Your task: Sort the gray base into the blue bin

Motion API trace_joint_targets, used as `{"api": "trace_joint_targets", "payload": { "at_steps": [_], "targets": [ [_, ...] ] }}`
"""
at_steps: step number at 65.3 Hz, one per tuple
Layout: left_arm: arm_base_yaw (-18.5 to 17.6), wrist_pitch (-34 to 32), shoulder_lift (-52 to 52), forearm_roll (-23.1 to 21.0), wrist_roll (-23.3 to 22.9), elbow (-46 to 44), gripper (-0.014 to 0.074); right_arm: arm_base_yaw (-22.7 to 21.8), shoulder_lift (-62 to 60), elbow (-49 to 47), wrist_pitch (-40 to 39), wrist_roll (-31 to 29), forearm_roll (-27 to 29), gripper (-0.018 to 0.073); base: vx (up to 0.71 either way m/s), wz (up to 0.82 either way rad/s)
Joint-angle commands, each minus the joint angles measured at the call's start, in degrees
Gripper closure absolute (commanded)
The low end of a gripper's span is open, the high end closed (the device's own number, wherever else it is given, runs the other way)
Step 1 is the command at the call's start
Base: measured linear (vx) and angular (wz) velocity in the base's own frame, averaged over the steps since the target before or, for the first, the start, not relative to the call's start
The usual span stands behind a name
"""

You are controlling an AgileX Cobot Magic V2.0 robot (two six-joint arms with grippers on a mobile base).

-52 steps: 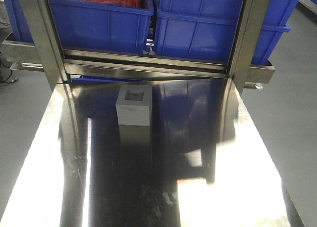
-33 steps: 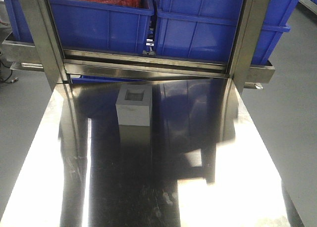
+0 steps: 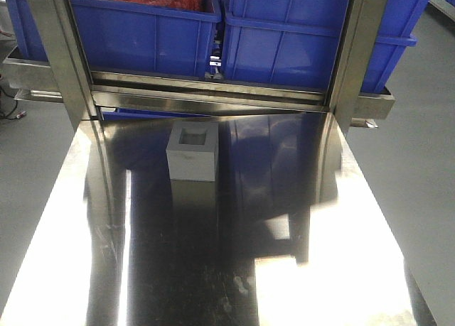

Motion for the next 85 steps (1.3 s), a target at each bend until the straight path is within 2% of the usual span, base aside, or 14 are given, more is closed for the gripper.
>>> {"api": "trace_joint_targets", "payload": {
  "at_steps": [1,24,31,36,41,55,63,70,79,85],
  "targets": [
    [-0.25,-4.67,-0.66,-0.12,-0.13,-1.2,0.0594,0.02,-0.1,0.12,-4.29,-0.72,-0.42,0.0564,0.0,0.0],
    [-0.25,-6.19,-0.66,-0.43,-0.2,-1.3,0.0594,0.02,-0.1,0.12,-4.23,-0.72,-0.42,0.0564,0.0,0.0],
    [-0.25,-9.54,-0.66,-2.65,-0.58,-4.53,0.0594,0.02,-0.1,0.12,-4.23,-0.72,-0.42,0.0564,0.0,0.0],
    [-0.25,-9.21,0.14,-2.16,-0.37,-8.9,0.0594,0.02,-0.1,0.12,-4.23,-0.72,-0.42,0.0564,0.0,0.0],
    [-0.25,-7.24,3.05,-1.49,-0.37,-14.76,0.0594,0.02,-0.1,0.12,-4.23,-0.72,-0.42,0.0564,0.0,0.0],
    [-0.25,5.26,17.66,-1.49,0.89,-31.38,0.0594,0.02,-0.1,0.12,-4.23,-0.72,-0.42,0.0564,0.0,0.0],
    [-0.25,10.07,25.33,-1.49,1.63,-38.01,0.0594,0.02,-0.1,0.12,-4.23,-0.72,-0.42,0.0564,0.0,0.0],
    [-0.25,12.29,28.99,-1.6,1.58,-40.42,0.0594,0.02,-0.1,0.12,-4.23,-0.72,-0.42,0.0564,0.0,0.0],
    [-0.25,11.38,29.45,-1.6,1.58,-40.43,0.0592,0.02,-0.1,0.12,-4.23,-0.72,-0.42,0.0564,0.0,0.0],
    [-0.25,11.19,29.39,-1.6,1.58,-40.43,0.0552,0.02,-0.1,0.12,-4.23,-0.72,-0.42,0.0564,0.0,0.0]
  ]
}}
